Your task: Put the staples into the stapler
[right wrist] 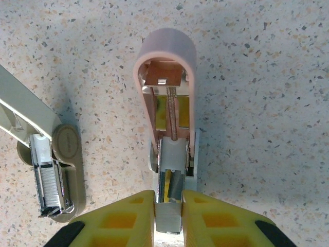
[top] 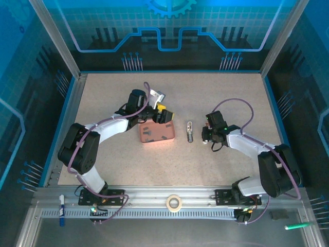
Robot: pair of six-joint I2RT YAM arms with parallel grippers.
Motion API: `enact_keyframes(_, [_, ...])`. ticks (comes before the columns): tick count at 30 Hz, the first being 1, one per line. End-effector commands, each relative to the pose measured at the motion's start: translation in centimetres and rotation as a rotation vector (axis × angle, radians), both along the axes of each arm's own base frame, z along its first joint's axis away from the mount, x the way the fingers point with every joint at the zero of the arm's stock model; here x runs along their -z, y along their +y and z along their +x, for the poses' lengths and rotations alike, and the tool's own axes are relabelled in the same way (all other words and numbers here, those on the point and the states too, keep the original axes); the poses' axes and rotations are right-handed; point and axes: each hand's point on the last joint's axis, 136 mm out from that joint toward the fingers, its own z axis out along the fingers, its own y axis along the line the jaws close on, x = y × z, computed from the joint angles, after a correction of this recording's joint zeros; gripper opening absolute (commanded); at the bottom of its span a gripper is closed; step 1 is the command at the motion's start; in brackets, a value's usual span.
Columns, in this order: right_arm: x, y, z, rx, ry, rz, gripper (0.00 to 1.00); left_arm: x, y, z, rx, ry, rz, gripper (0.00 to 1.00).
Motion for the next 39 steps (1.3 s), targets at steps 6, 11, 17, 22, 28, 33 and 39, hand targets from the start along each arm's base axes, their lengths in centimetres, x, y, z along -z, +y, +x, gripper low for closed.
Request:
enact_keyframes(6, [0.3, 0.4, 0.1, -0.018, 0.006, 0.010, 0.22, -0.5, -0.7, -0.1, 0.025, 0.008, -0.024, 0.82])
enact_keyframes(11, [0.4, 0.5, 0.0, -0.022, 0.011, 0.011, 0.22, -0.5, -0.7, -0.1, 0.024, 0.010, -0.023, 0.82])
enact_keyframes(17, [0.8, 0.1, -0.2, -0.014, 0.027, -0.013, 0.22, -0.6, -0.7, -0.1, 0.026, 0.008, -0.025, 0.82])
enact_keyframes(22, [0.9, 0.1, -0.3, -0.014, 0.034, -0.019, 0.22, -0.5, -0.7, -0.1, 0.025, 0.011, -0.024, 0.82])
enact_keyframes(28, [1.1, 0.1, -0.4, -0.013, 0.039, -0.021, 0.22, -0.6, -0.7, -0.1, 0.025, 0.008, -0.024, 0.82])
enact_keyframes(33, [1.2, 0.2, -0.6, -0.016, 0.045, -0.023, 0.22, -0.5, -0.7, 0.0, 0.024, 0.011, -0.024, 0.82])
enact_keyframes(39, [1.3, 0.2, -0.7, -0.018, 0.051, -0.025, 0.23, -0.4, -0.7, -0.1, 0.026, 0.011, -0.023, 0.82])
